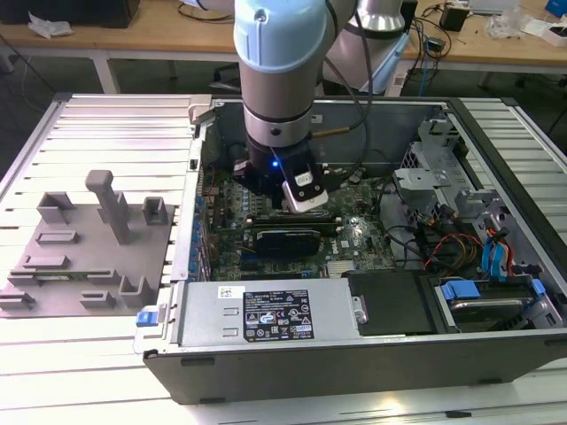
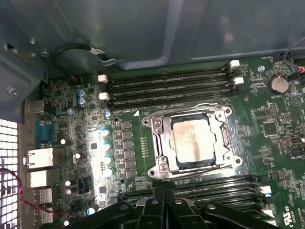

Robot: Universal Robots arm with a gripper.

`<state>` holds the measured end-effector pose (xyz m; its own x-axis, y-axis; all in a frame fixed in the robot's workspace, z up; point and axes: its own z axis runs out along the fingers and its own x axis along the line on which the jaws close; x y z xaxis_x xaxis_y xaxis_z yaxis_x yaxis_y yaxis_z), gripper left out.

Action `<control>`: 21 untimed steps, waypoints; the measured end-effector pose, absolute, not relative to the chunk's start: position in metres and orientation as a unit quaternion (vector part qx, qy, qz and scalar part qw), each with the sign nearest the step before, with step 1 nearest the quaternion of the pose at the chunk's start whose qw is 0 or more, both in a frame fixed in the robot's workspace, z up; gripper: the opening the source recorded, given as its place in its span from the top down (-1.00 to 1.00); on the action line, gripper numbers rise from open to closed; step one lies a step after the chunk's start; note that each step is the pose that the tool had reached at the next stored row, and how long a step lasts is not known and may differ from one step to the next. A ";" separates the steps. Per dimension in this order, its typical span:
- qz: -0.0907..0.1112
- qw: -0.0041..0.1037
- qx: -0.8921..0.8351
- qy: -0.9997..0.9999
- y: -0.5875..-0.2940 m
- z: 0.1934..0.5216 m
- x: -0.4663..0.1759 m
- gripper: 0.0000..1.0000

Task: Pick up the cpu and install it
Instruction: 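Install the second cpu locking lever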

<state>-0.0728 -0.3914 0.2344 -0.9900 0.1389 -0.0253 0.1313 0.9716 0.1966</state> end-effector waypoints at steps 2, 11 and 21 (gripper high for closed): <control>0.094 0.020 0.069 0.993 -0.391 0.234 -0.069 0.79; 0.085 0.021 0.070 0.994 -0.387 0.234 -0.061 0.79; 0.067 0.022 0.071 0.995 -0.371 0.234 -0.042 0.79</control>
<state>-0.0415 -0.3707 0.2344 -0.9889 0.1444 -0.0340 0.1385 0.9808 0.1374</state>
